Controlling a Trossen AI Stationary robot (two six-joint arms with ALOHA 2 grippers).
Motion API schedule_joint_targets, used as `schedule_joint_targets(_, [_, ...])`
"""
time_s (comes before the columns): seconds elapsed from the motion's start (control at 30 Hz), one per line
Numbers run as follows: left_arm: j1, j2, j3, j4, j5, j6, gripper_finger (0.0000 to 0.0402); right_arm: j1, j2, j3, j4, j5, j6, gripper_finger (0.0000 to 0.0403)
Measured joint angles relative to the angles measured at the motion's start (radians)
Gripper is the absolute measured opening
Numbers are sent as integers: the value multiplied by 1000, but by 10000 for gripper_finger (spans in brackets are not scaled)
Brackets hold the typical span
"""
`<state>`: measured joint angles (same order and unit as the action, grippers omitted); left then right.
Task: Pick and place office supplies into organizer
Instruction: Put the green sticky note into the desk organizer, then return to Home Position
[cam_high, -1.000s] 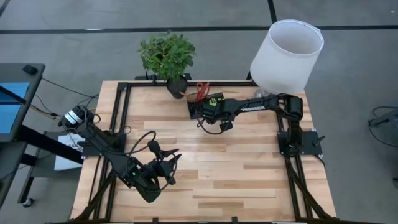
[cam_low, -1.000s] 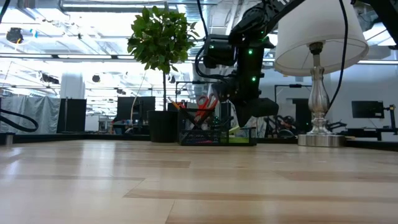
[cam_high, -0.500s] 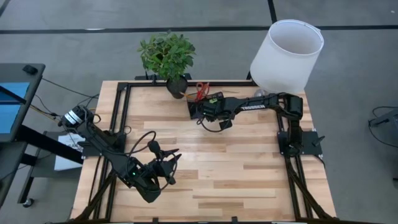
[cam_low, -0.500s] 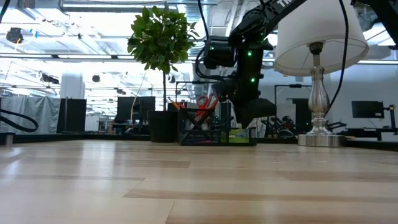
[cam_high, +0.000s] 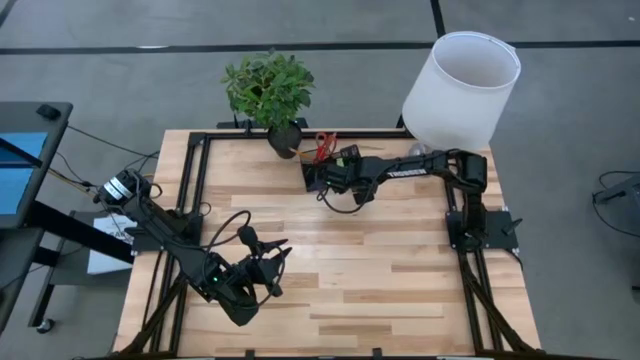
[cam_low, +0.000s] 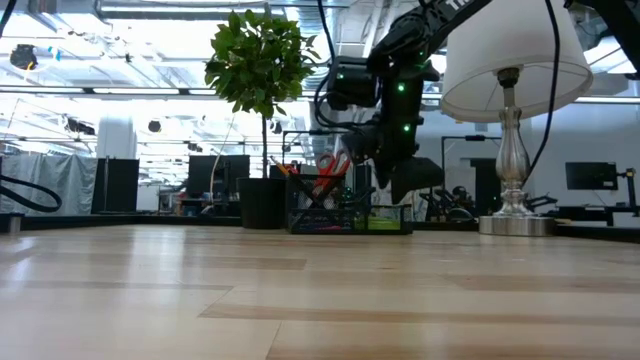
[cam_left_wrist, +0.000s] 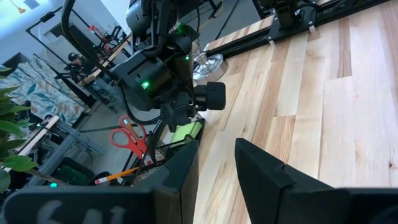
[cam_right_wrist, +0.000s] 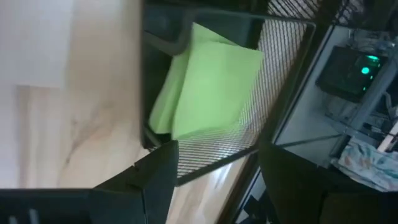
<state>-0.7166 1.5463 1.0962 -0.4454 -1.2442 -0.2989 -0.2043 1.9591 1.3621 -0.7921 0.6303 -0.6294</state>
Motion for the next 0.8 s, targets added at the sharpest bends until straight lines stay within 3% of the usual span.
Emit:
schedule_joint_targets(0.27, [0, 0, 0, 0, 0, 0, 98, 12, 0, 17, 1, 5, -15, 226])
schedule_joint_targets(0.47, [0, 0, 0, 0, -9, 30, 98, 53, 1, 106, -103, 180, 11, 225])
schedule_joint_targets(0.57, [0, 0, 0, 0, -112, 48, 98, 83, -1, 193, -240, 227, 103, 225])
schedule_joint_targets(0.7, [-19, -35, 0, -10, -311, 3, 98, 112, -68, 312, -391, 92, 264, 225])
schedule_joint_targets(0.8, [-30, -110, 0, -13, -309, 5, 98, 122, -170, 375, -427, -62, 362, 225])
